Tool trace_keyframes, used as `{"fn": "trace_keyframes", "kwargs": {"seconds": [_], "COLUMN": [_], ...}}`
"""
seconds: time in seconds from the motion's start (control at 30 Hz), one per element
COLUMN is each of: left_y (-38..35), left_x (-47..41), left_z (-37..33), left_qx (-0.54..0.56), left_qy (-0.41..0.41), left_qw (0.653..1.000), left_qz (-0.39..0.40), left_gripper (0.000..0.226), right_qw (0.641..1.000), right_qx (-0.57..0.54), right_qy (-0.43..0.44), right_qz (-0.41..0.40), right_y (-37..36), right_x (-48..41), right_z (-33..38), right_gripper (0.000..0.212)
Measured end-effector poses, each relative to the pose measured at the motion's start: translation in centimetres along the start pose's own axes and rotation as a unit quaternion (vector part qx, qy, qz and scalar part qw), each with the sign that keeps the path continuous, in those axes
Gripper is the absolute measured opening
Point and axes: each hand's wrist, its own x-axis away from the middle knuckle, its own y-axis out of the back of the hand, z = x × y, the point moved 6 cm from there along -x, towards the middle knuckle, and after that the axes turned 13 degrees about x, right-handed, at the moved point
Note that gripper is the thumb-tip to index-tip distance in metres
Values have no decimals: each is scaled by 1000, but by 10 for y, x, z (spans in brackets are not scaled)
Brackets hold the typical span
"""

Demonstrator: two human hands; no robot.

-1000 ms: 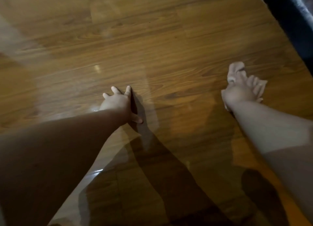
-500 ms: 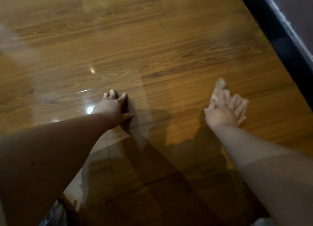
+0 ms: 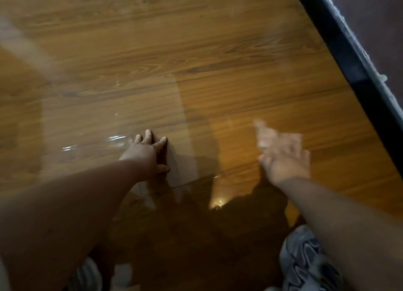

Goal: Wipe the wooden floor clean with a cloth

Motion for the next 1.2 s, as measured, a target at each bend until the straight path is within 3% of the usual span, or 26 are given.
{"fn": "trace_keyframes", "kwargs": {"seconds": [0.07, 0.1, 0.2, 0.27, 0.37, 0.43, 0.63, 0.73, 0.9, 0.97, 1.1, 1.2], "left_y": [-14, -23, -39, -46, -55, -60, -63, -47, 1, 1, -25, -54], "left_x": [12, 18, 35, 44, 60, 71, 96, 110, 124, 120, 96, 76], "left_z": [-5, -10, -38, -58, -91, -107, -129, -129, -150, -157, -164, -168], "left_qx": [14, 28, 20, -5, -35, -29, -31, -4, 43, 32, 29, -11], "left_qy": [18, 29, 40, 29, -14, -38, -51, -59, -106, -114, -114, -98], "left_qw": [1000, 999, 999, 999, 998, 996, 995, 998, 990, 990, 991, 995], "left_qz": [1, 1, 10, 21, 54, 77, 85, 21, -80, -79, -56, 14], "left_gripper": [97, 97, 95, 92, 76, 68, 47, 41, 43, 43, 45, 39], "right_qw": [979, 977, 990, 995, 971, 967, 973, 975, 963, 966, 961, 963], "right_qx": [-78, -70, -17, -25, -7, 4, 89, 19, 22, -21, 6, -61], "right_qy": [-152, -150, -33, 53, 230, 235, 206, 213, 260, 242, 275, 263], "right_qz": [113, 134, 139, 78, 67, 94, 52, 62, 74, 84, 20, -5], "right_y": [-18, -26, -32, -29, -19, -17, -7, -18, -31, -34, -44, -52], "right_x": [2, 4, 35, 61, 105, 115, 132, 154, 197, 198, 190, 161], "right_z": [-40, -42, 2, 41, 86, 78, 42, 42, 42, 41, 42, 2], "right_gripper": [67, 64, 62, 71, 74, 74, 68, 66, 56, 61, 56, 45]}}
